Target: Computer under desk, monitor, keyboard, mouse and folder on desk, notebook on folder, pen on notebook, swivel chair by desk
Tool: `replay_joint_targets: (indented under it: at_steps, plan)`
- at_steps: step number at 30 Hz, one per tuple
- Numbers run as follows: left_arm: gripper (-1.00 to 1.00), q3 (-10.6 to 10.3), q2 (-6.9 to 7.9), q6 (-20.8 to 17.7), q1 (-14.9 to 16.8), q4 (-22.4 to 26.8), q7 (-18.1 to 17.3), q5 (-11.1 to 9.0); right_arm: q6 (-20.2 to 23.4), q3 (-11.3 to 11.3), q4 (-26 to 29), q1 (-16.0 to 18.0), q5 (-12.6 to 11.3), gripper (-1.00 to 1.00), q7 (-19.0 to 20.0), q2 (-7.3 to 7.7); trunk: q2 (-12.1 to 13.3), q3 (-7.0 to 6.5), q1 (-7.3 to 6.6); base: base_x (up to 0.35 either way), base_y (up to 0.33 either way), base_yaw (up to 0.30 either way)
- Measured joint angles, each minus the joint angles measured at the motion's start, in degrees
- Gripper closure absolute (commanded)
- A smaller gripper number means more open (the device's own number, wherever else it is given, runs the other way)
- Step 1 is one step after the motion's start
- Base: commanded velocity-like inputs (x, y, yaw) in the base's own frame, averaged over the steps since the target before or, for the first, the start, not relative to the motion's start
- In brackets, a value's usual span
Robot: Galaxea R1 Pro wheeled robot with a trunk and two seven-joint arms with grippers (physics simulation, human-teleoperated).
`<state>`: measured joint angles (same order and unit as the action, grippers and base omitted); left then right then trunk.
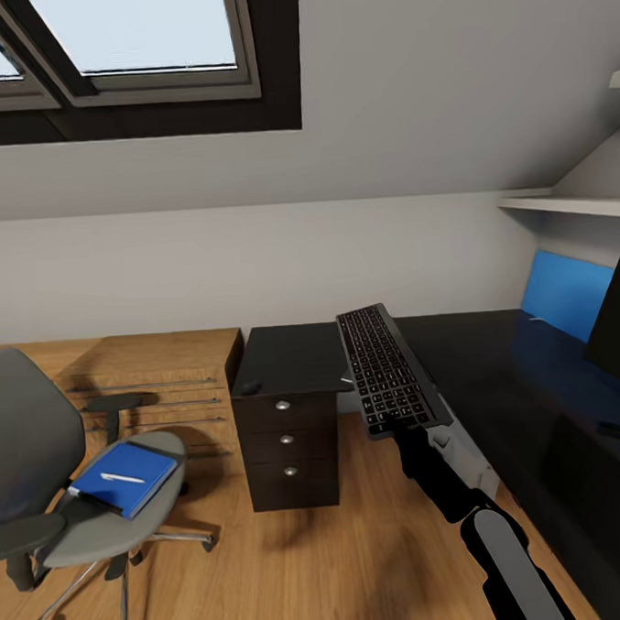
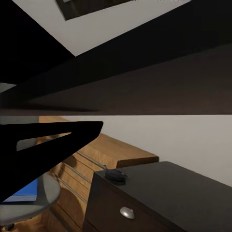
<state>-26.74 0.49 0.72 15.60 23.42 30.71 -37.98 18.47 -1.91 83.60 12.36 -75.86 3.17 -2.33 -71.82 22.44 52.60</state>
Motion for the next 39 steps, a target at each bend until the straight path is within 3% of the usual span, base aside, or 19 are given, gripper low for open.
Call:
replay_joint_targets:
  at_steps: [9, 17, 33, 39]
  plan:
    - [-1.00, 0.00, 0.05, 0.11, 0.00, -0.11, 0.02, 0.11, -0.05, 0.00, 0.02, 0.00, -0.24, 1.00, 0.08, -0.12, 3.61, -1.62, -1.97, -0.178, -0.198, 0.000]
    - [-1.00, 0.04, 0.07, 0.23, 0.00, -0.11, 0.07, 0.18, -0.05, 0.00, -0.08, 0.00, -3.36, 1.00, -0.09, -0.04, 6.82, -3.06, -3.74, -0.043, -0.039, 0.000]
    - [-1.00, 0.23, 0.30, 0.24, 0.01, -0.13, 0.11, 0.05, -0.32, -0.07, -1.70, -0.01, -3.46, 1.00, -0.08, -0.11, 13.25, -5.93, -7.23, -0.297, -0.020, 0.000]
    - [-1.00, 0.51, 1.74, 2.33, 0.00, -0.08, 0.30, 0.10, -0.12, 0.20, -3.16, -0.01, -3.54, 1.00, -0.91, 0.04, 15.66, -7.01, -8.55, -0.336, -0.107, 0.000]
